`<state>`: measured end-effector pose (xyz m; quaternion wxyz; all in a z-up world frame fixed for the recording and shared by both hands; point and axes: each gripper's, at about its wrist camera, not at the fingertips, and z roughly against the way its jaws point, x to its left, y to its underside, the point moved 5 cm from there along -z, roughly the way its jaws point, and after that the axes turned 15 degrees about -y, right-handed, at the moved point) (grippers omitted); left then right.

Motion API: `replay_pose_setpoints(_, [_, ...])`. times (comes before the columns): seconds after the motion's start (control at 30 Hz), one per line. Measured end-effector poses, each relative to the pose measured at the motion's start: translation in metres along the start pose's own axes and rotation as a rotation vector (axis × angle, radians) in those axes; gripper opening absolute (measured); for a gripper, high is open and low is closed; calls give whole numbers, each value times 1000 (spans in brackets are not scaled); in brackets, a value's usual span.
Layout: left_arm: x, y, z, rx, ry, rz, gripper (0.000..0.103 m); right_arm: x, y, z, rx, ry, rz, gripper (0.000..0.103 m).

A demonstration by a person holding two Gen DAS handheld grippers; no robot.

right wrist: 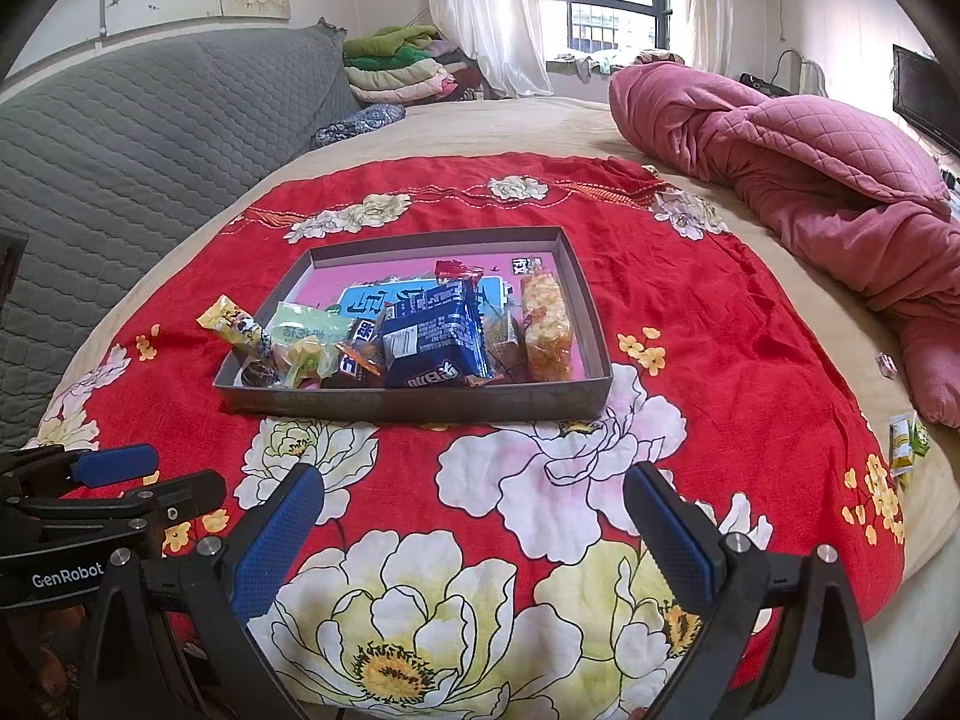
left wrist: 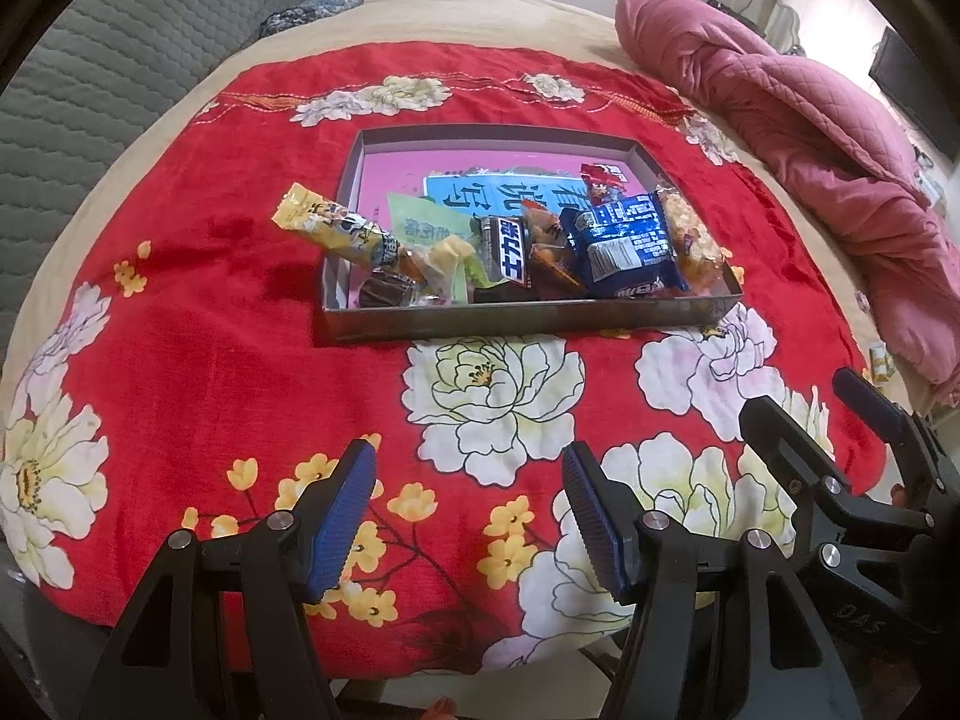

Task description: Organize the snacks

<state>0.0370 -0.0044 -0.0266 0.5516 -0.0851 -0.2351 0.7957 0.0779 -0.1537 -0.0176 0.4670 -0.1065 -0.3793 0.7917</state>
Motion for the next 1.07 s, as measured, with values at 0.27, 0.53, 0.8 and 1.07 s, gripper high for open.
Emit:
replay_pose_setpoints(0.27, [0, 0, -1, 5, -6, 0, 66, 0, 0, 0, 0, 0, -1, 101])
replay_pose_setpoints(0.53, [-2, 0, -2, 5, -12, -6, 66, 0, 0, 0, 1, 0, 0, 101])
replay_pose_setpoints(0.8, [2, 1, -8, 9, -29, 7, 66, 0, 0, -1, 1, 0, -2, 101])
replay_pose_setpoints(1.07, [16, -3, -36, 27, 24, 66, 66, -10, 2, -18, 25, -26, -40, 101])
